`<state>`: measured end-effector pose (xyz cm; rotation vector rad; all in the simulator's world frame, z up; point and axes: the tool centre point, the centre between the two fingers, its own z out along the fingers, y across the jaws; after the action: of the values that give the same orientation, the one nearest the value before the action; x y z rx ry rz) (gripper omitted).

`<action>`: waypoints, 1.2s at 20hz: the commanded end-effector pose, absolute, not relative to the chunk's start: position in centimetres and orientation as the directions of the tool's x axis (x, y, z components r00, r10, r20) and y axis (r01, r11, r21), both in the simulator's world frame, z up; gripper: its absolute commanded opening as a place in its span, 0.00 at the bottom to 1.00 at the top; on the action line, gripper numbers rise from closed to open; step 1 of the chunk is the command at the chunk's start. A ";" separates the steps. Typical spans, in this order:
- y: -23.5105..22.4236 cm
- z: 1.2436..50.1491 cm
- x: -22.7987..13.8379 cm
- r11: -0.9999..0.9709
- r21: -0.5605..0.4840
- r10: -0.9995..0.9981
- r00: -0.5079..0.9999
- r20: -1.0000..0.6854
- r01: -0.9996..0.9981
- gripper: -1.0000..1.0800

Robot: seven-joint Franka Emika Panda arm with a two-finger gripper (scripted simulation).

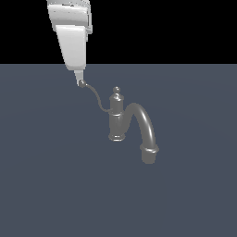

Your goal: Turn on the faucet by rotating a designated handle.

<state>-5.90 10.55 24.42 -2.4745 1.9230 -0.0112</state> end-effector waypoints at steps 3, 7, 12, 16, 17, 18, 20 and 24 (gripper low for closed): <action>9.3 24.4 -6.6 -0.245 -0.009 -0.970 0.245 0.002 -0.970 0.00; 7.9 24.3 -7.6 -0.246 -0.007 -0.969 0.246 0.001 -0.969 0.00; 6.1 24.3 -8.8 -0.247 -0.005 -0.969 0.247 0.001 -0.969 0.00; 4.6 24.2 -9.8 -0.248 -0.003 -0.969 0.248 0.000 -0.969 0.00; 4.2 24.3 -10.1 -0.248 -0.003 -0.969 0.248 0.000 -0.969 0.00; 3.8 24.2 -10.4 -0.249 -0.002 -0.969 0.249 0.000 -0.969 0.00; 3.1 24.2 -10.9 -0.249 -0.002 -0.969 0.249 0.000 -0.969 0.00; 1.9 24.2 -11.6 -0.250 0.000 -0.968 0.250 0.000 -0.968 0.00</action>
<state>-11.16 2.95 24.42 -2.4923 1.9042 -0.0096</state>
